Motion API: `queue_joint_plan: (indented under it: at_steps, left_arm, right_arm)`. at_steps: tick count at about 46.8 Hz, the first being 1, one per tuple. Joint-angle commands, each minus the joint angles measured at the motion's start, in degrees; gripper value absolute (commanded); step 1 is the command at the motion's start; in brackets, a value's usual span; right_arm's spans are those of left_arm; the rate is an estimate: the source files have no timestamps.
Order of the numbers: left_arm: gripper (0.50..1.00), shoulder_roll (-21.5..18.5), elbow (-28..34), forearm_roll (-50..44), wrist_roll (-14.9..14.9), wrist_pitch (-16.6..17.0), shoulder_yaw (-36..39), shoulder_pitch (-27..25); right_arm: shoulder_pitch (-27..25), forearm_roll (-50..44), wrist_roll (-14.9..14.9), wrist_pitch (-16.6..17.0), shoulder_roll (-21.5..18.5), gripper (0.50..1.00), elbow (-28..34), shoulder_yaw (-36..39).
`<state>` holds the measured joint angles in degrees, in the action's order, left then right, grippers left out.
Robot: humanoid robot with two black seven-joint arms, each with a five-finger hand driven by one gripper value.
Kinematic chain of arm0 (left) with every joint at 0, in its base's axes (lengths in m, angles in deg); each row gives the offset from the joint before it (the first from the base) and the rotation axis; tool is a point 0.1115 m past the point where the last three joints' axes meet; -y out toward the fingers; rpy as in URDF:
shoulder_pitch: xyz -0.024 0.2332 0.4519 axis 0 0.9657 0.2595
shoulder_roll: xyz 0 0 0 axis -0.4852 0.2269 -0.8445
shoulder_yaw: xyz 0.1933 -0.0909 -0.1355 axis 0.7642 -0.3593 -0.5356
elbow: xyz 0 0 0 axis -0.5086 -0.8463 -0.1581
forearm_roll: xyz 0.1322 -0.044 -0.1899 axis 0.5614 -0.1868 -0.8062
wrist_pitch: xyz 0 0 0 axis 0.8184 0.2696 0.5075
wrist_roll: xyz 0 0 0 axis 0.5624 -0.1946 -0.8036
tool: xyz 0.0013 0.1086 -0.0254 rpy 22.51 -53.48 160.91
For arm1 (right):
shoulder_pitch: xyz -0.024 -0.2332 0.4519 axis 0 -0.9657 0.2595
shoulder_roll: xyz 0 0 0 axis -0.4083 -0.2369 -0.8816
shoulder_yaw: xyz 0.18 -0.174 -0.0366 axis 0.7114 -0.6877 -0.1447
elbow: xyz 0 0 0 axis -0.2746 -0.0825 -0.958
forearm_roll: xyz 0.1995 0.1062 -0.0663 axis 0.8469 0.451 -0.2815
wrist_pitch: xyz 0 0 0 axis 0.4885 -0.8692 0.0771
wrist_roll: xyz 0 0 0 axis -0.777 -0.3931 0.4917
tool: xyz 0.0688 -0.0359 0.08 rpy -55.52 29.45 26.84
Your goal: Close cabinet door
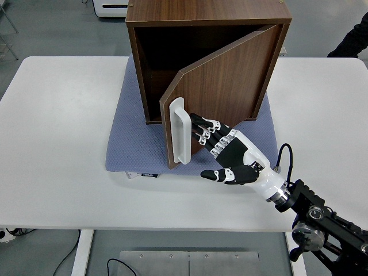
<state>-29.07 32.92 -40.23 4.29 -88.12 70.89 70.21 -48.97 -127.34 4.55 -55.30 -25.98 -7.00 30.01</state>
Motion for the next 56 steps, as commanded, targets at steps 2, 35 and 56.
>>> queue_joint_plan:
  at_steps: [2,35,56]
  left_arm:
    - [1.0,0.0,0.0,0.0,0.0,0.0,0.0,0.0]
    - [1.0,0.0,0.0,0.0,0.0,0.0,0.0,0.0]
    - [1.0,0.0,0.0,-0.1,0.0,0.0,0.0,0.0]
  right_arm:
    - [0.7,0.0,0.0,-0.8,-1.7,1.0,0.5,-0.2]
    - [3.7,0.3,0.0,-3.4,-6.4,1.0,3.7,-1.0]
    - [7.2,0.7,0.0,-6.4,-10.4,1.0,7.8,-1.2]
